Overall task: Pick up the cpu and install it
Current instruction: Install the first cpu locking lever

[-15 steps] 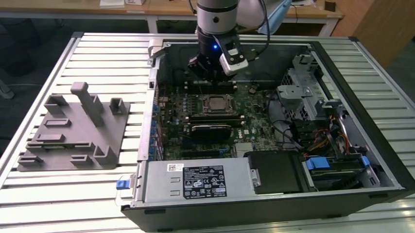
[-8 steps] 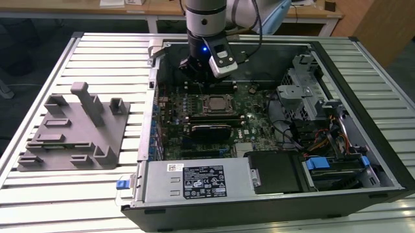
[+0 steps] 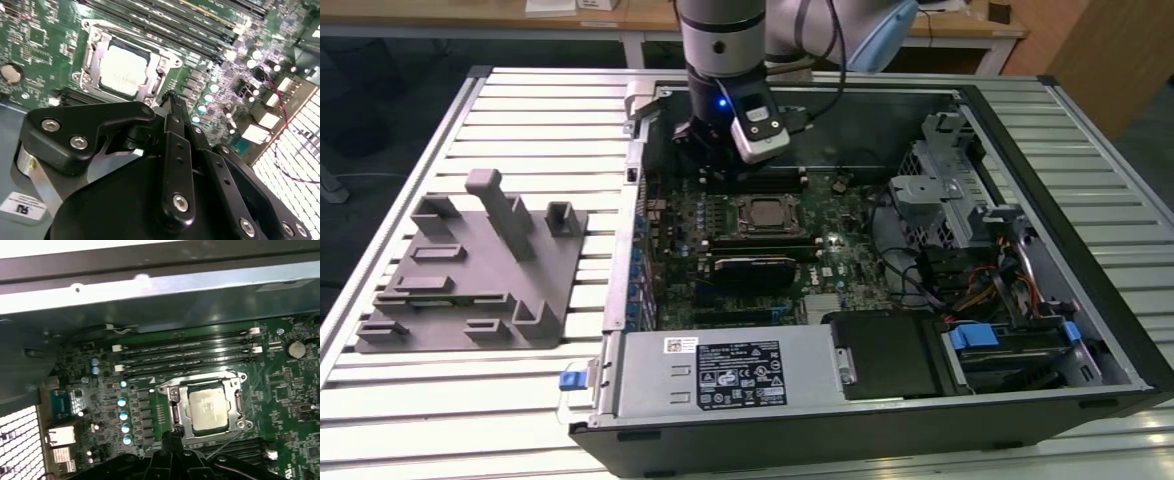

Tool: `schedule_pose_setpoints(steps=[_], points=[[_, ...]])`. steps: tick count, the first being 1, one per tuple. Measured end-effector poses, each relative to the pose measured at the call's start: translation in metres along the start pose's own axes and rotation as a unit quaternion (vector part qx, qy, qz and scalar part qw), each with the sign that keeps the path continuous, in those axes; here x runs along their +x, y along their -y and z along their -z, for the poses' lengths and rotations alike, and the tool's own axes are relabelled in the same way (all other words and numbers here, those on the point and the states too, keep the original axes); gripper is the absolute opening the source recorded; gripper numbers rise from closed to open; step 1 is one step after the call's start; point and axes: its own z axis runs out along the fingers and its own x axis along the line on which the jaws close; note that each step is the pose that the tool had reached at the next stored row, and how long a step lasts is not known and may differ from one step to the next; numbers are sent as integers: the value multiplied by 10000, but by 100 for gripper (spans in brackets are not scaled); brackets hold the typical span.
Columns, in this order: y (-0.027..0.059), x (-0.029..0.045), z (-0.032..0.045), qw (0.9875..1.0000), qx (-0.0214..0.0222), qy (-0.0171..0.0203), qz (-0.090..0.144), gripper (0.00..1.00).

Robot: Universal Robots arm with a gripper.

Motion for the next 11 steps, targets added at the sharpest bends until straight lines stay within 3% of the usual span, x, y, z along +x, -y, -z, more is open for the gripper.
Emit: schedule_pose_setpoints(steps=[4,7,8,11], points=[[23,68,1,10000,-83,-10,-5,11],[30,74,-4,9995,-302,-43,-8,11],[32,75,-6,9994,-355,-51,-7,11],[37,102,-12,9993,-378,-54,-1,11]])
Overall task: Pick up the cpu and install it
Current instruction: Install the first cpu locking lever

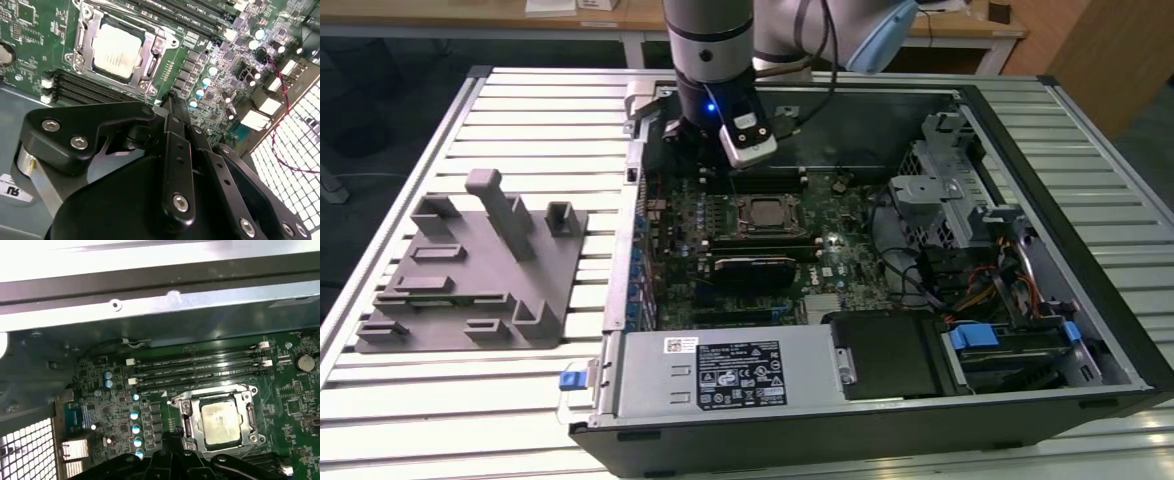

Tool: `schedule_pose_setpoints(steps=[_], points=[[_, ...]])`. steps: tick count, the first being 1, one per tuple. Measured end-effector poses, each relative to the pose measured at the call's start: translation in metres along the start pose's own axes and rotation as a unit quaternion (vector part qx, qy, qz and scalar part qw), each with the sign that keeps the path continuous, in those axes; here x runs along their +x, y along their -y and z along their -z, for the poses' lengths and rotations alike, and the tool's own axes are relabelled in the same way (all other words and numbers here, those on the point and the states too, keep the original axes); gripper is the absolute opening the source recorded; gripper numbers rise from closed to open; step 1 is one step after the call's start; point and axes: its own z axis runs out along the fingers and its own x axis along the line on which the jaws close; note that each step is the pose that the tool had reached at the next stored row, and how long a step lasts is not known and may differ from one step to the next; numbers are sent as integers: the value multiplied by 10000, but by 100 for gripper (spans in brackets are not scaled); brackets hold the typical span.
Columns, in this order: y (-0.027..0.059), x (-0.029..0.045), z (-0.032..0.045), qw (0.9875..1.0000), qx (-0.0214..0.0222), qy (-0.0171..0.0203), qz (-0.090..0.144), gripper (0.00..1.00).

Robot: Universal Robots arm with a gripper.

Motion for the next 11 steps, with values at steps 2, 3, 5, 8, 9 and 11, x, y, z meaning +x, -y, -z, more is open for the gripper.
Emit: schedule_pose_setpoints(steps=[2,3,5,8,9,11], points=[[4,20,-7,10000,-31,-6,7,11],[5,25,-12,10000,-60,-11,17,11],[7,36,-23,9999,-101,-20,55,11],[9,41,-32,9998,-125,-36,176,11],[8,41,-34,9996,-126,-43,229,11],[6,41,-37,9993,-133,-57,356,11]])
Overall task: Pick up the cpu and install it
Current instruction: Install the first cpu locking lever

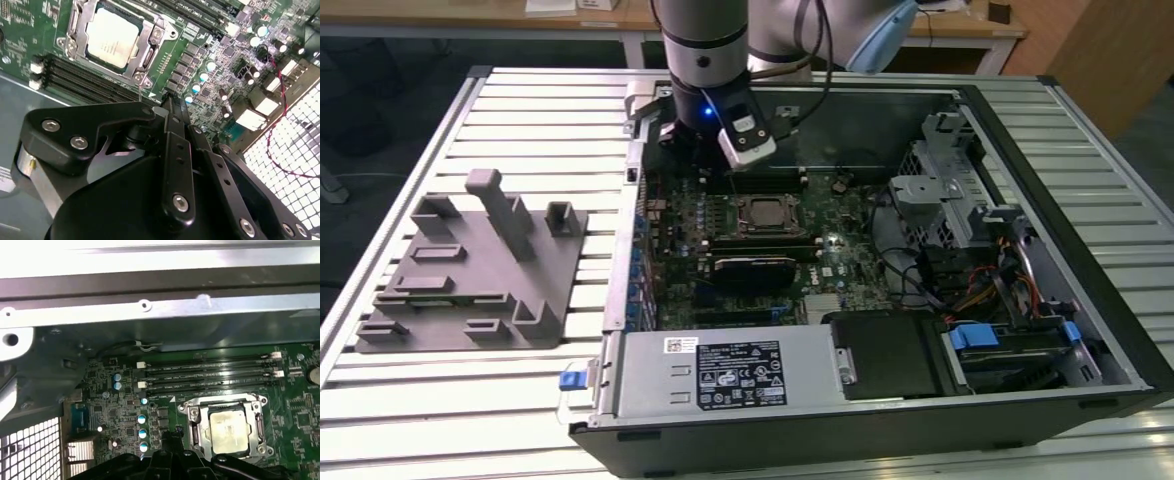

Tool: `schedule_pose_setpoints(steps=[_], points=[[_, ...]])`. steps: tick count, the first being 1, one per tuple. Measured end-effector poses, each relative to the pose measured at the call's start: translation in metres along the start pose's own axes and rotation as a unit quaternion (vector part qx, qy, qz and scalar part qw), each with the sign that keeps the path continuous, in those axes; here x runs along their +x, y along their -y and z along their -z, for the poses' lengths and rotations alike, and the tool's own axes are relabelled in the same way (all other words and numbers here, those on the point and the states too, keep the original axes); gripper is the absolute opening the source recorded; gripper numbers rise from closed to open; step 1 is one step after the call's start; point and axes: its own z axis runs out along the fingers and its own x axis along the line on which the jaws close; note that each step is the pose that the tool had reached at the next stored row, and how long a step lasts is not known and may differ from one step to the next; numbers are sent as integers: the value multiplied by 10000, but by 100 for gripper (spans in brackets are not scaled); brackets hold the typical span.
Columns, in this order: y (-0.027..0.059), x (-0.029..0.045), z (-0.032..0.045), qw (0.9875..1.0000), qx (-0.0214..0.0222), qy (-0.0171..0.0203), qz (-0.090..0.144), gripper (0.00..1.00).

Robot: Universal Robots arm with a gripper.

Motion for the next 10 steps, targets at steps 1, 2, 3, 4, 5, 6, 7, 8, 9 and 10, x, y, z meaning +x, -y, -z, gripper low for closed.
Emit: schedule_pose_setpoints(steps=[1,2,3,4,5,6,7,8,9,10], points=[[-1,0,-1,10000,-3,-7,58,11],[-8,0,-4,9999,-9,-20,164,11],[-12,0,-4,9998,-13,-27,194,11],[-15,1,-5,9998,-19,-33,216,11],[-20,1,-5,9997,-23,-38,231,11],[-26,2,-6,9997,-26,-42,243,11],[-32,2,-7,9997,-29,-45,253,11],[-39,3,-8,9996,-30,-48,260,11],[-48,3,-9,9996,-30,-49,264,11],[-59,4,-10,9996,-30,-50,266,11]])
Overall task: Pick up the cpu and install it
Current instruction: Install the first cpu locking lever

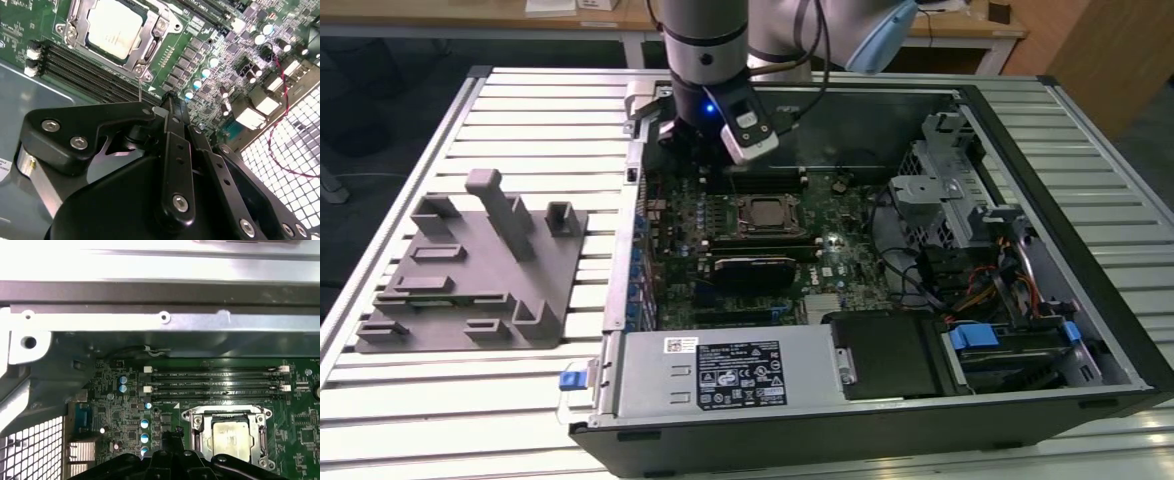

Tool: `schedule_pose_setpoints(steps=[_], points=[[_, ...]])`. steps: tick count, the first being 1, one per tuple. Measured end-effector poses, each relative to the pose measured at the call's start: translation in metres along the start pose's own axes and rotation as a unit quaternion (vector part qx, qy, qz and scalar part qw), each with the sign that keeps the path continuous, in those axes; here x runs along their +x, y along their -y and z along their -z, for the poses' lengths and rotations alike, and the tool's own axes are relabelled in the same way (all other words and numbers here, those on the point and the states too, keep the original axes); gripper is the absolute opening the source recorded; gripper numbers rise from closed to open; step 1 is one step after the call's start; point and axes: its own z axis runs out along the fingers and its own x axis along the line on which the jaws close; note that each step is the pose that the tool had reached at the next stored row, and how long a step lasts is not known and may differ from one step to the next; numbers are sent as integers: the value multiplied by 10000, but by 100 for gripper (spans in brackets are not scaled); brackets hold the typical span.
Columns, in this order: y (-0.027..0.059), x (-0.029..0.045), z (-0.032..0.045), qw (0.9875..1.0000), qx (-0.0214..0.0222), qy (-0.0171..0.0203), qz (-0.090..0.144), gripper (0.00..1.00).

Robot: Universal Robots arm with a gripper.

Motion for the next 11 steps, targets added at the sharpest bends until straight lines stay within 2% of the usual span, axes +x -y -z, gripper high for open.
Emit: schedule_pose_setpoints(steps=[11], points=[[-94,2,-12,10000,0,-8,5,11]])
